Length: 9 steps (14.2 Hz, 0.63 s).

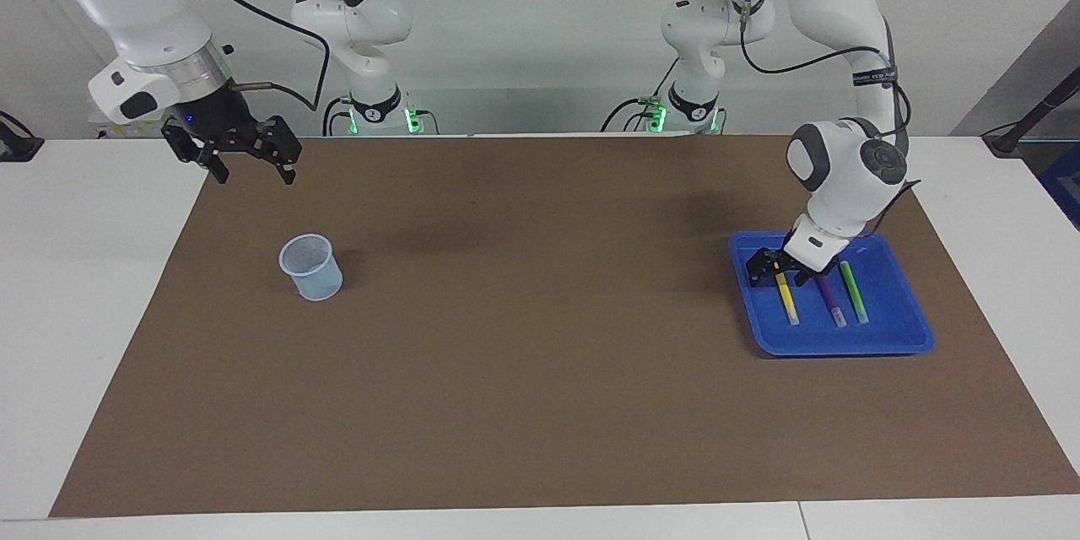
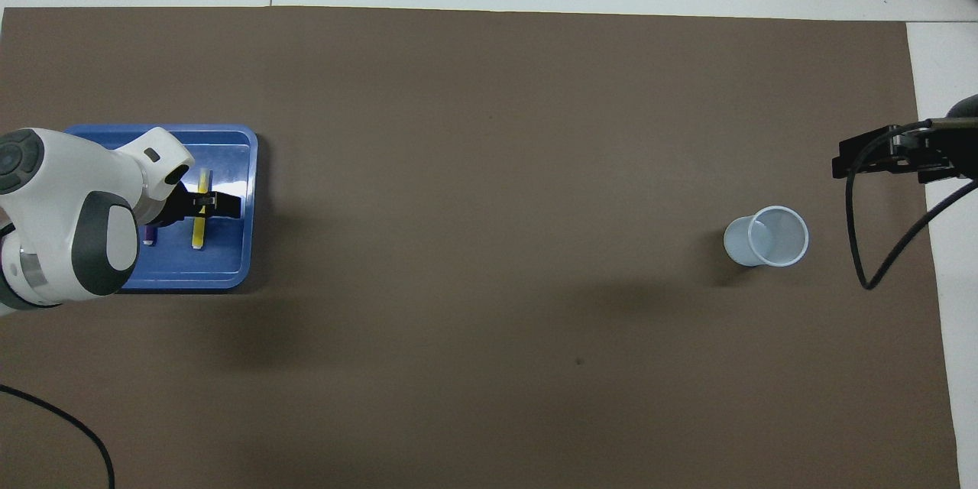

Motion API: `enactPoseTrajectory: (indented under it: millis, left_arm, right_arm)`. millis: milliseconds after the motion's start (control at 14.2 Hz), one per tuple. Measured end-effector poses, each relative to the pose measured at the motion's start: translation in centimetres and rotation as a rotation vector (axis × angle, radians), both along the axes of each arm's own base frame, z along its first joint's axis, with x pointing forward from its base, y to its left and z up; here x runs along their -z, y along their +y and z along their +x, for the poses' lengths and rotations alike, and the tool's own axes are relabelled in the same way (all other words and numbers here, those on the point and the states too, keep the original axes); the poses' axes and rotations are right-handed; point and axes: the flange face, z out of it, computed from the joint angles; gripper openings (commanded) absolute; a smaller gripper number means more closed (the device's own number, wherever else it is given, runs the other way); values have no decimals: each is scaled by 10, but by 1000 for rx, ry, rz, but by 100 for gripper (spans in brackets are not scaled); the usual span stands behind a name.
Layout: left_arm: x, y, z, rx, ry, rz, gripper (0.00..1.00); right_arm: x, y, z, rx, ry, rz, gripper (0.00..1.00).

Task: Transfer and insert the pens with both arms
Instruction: 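Lower the left gripper onto the yellow pen in the blue tray, then grasp the yellow pen with the left gripper while the right gripper advances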

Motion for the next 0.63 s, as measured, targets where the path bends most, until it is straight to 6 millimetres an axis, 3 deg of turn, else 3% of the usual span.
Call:
enactPoseTrajectory:
  millis: [141, 352, 633]
  left_arm:
    - [-2, 3, 1, -6, -4, 1, 92]
    - [-3, 7, 4, -13, -23, 3, 89]
    - [10, 10, 7, -20, -31, 5, 83]
  right_arm:
    - [-5, 5, -3, -9, -9, 2, 100]
    - [-8, 29, -3, -52, -22, 4, 100]
    - [-2, 43, -3, -76, -26, 5, 100]
